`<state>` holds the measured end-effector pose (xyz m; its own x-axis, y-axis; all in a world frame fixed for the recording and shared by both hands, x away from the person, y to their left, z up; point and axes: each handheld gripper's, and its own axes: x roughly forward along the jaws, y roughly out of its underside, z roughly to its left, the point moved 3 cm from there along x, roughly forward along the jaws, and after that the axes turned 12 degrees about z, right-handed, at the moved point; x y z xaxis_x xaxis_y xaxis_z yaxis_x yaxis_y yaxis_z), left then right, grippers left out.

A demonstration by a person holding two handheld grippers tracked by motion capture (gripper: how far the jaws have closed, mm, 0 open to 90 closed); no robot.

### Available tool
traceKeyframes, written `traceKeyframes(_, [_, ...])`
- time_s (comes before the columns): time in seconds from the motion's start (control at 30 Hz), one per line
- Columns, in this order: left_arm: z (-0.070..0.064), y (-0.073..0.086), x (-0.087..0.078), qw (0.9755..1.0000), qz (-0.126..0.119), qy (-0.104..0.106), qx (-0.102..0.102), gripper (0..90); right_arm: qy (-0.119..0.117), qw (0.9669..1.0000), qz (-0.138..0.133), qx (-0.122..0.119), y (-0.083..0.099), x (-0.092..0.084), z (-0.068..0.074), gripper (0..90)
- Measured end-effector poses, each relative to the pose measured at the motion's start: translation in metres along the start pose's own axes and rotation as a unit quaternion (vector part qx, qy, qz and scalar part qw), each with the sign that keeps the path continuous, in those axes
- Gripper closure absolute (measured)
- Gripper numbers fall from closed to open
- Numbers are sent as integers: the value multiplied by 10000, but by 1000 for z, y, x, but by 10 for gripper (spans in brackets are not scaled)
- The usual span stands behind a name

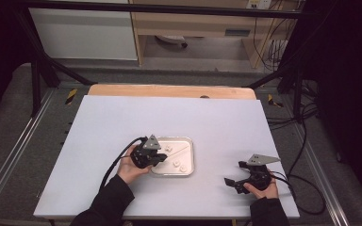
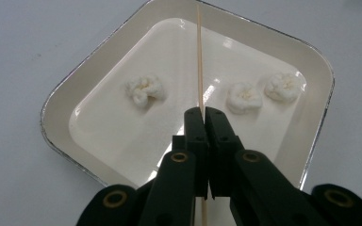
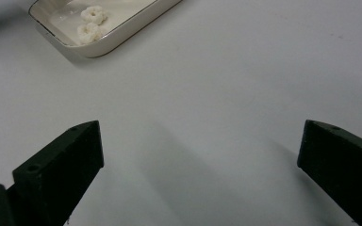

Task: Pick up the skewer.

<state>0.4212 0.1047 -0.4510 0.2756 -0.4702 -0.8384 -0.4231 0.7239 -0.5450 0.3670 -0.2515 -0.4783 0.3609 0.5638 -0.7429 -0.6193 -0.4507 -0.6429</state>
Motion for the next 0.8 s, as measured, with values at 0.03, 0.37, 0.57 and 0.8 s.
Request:
traceKeyframes(0.03, [-1,1,-2,10000,2,-15,-7,884,-1,10000,-3,4,0,0,0,13])
traceKeyframes(0.37, [-5,3,-11,9999,-26,-71,-109,884,64,9999,-17,-136,-3,0,3,7])
traceKeyframes(0.57, [-9,4,-15,9998,-48,-66,-184,885,321,9989,17,-340,-12,0,10,6])
traceKeyframes(0.8, [-12,7,-19,9997,-49,-97,-218,885,581,9961,86,-656,-23,0,20,11])
